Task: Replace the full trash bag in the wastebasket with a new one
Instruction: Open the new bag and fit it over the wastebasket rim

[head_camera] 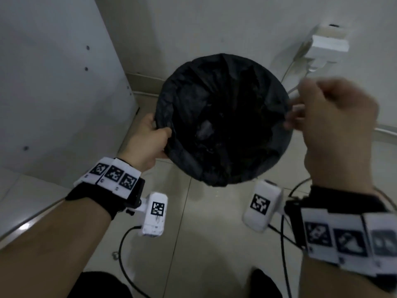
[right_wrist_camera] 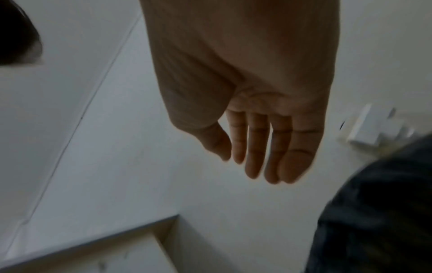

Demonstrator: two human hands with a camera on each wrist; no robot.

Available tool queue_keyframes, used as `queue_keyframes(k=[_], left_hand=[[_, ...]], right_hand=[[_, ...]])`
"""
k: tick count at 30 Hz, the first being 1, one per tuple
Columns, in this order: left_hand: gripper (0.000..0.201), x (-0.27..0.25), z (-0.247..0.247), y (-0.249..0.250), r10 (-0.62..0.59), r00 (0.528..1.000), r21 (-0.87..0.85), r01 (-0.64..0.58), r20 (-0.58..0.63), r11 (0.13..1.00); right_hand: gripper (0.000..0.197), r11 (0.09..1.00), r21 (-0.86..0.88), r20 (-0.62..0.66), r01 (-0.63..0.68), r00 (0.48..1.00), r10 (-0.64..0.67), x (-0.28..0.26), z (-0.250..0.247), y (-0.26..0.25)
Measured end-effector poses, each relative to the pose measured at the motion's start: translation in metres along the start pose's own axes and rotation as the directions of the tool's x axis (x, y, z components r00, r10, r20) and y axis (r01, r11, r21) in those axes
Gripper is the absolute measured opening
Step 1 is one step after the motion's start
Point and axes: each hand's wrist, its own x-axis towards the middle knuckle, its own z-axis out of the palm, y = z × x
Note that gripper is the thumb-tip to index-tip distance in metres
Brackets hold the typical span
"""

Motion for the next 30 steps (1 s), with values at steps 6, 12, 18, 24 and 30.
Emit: queue_keyframes(k=[6,12,18,24,30], left_hand=[[0.044,-0.017,-0.002,-0.003,0.118,0.974,0.168,-0.151,0.195,0.974],[0.051,-0.028,-0.012,-0.016,0.178,0.916,0.232,-0.273,0.36,0.934],[0.054,-0.038,-0.022,-0.026,0.251,0.836,0.253,-0.411,0.488,0.876],[0.053,-0.04,-0.023,-0.029,0.259,0.822,0.248,-0.427,0.508,0.87],[0.054,-0.041,-0.02,-0.023,0.24,0.831,0.297,-0.426,0.501,0.855]], right_hand=[[0.028,0.757,-0.572,0.632,0.314,0.757,0.164,0.021,0.086,0.026],[0.078,0.44,-0.781,0.623,0.443,0.59,0.513,0.024,0.108,0.126],[0.113,0.323,-0.846,0.521,0.423,0.533,0.667,0.016,0.077,0.225],[0.102,0.347,-0.839,0.536,0.419,0.529,0.657,0.013,0.083,0.229],[0.011,0.596,-0.709,0.704,0.377,0.318,0.636,-0.004,0.089,0.146]])
